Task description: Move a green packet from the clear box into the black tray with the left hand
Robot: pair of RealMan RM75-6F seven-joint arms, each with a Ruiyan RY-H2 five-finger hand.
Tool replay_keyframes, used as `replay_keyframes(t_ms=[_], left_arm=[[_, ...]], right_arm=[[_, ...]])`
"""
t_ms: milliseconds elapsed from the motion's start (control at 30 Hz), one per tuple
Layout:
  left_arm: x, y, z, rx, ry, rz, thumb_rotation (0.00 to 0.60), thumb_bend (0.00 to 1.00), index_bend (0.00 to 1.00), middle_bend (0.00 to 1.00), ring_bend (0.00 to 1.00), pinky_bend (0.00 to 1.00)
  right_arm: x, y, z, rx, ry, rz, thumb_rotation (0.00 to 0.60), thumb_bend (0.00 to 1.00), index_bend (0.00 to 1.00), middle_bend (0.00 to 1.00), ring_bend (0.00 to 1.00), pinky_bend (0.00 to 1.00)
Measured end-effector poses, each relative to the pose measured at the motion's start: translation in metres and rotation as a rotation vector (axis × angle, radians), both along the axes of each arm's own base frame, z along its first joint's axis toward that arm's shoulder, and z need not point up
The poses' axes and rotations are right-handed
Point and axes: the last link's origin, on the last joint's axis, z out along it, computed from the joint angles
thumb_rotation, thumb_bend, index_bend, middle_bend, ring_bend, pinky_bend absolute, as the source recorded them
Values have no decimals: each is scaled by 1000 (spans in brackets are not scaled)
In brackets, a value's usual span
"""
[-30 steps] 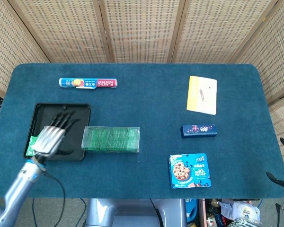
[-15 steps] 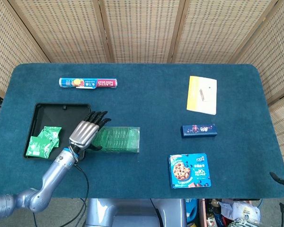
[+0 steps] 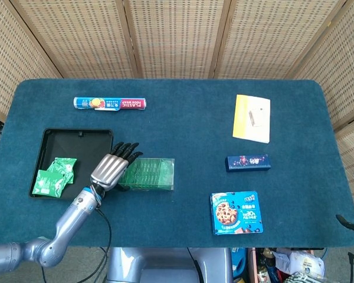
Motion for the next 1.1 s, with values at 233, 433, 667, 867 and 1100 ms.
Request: replay_keyframes(t_ms=[233, 433, 667, 867, 1100], left_arm=[[2, 1, -3, 6, 9, -8, 600, 12, 144, 0, 0, 0], [0, 4, -4, 10, 23, 4, 600, 12, 144, 0, 0, 0], [-4, 6, -6, -1, 32, 19, 600, 104, 144, 0, 0, 0], [-6, 5, -8, -28, 33, 29, 600, 306, 145, 0, 0, 0], [-8, 7, -6, -42, 32, 46, 600, 364, 164, 0, 0, 0]], right_arm=[[0, 0, 0, 1, -2, -1, 600, 0, 0, 0, 0, 0], [-1, 0, 1, 0, -3, -3, 600, 0, 0, 0, 0, 0], [-1, 0, 0, 3, -2, -4, 600, 0, 0, 0, 0, 0], [-2, 0, -1, 4, -3, -7, 600, 0, 0, 0, 0, 0], [-2, 0, -1, 6, -6, -7, 600, 0, 0, 0, 0, 0]])
